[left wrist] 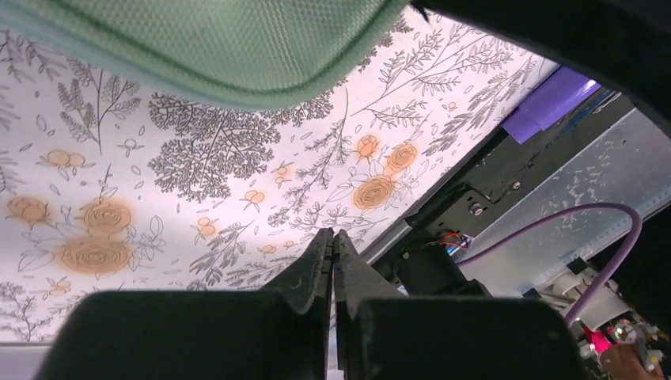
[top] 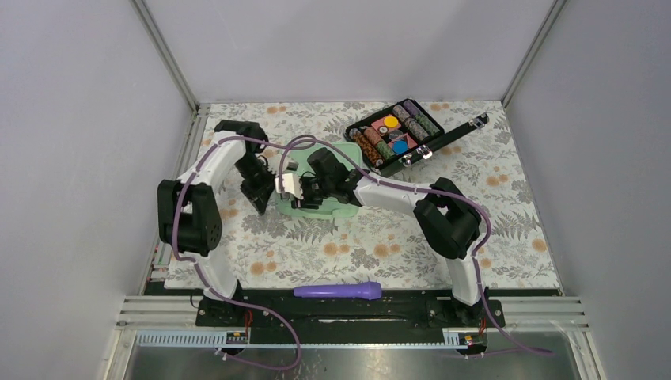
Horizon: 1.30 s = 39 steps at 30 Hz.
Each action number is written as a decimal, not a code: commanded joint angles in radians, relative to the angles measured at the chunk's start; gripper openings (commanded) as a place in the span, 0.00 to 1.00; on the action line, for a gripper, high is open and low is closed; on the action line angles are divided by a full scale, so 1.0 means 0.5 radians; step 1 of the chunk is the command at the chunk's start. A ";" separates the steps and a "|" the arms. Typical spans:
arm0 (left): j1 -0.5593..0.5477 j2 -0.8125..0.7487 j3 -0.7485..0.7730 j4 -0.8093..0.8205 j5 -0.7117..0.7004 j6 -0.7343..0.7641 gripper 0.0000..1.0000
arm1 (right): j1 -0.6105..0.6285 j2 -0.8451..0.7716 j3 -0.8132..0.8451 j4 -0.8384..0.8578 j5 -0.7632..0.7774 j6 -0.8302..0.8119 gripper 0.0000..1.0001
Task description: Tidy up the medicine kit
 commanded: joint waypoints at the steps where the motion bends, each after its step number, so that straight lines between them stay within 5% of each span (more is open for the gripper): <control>1: 0.066 -0.158 0.056 -0.014 0.141 -0.060 0.00 | -0.058 0.037 0.037 -0.100 0.058 -0.014 0.49; 6: 0.243 -0.340 0.068 0.623 0.370 -0.225 0.45 | -0.062 -0.018 -0.013 -0.421 -0.056 -0.342 0.46; 10: 0.284 -0.466 -0.237 1.237 0.793 0.036 0.58 | -0.081 -0.056 0.002 -0.720 -0.088 -0.583 0.39; 16: 0.280 -0.088 -0.011 0.906 0.981 0.897 0.60 | -0.089 -0.207 -0.097 -1.084 -0.169 -0.964 0.32; 24: 0.285 0.055 0.087 0.835 0.963 1.312 0.60 | -0.121 -0.488 -0.449 -1.490 -0.142 -1.722 0.31; 31: 0.251 0.103 0.094 0.322 1.048 1.917 0.62 | -0.144 -0.559 -0.534 -1.452 -0.163 -1.674 0.34; 36: 0.210 -0.034 -0.076 0.551 0.990 1.492 0.64 | -0.144 -0.515 -0.448 -1.359 -0.174 -1.463 0.34; 39: 0.196 -0.229 -0.369 1.062 0.898 1.037 0.64 | -0.144 -0.511 -0.450 -1.311 -0.191 -1.414 0.34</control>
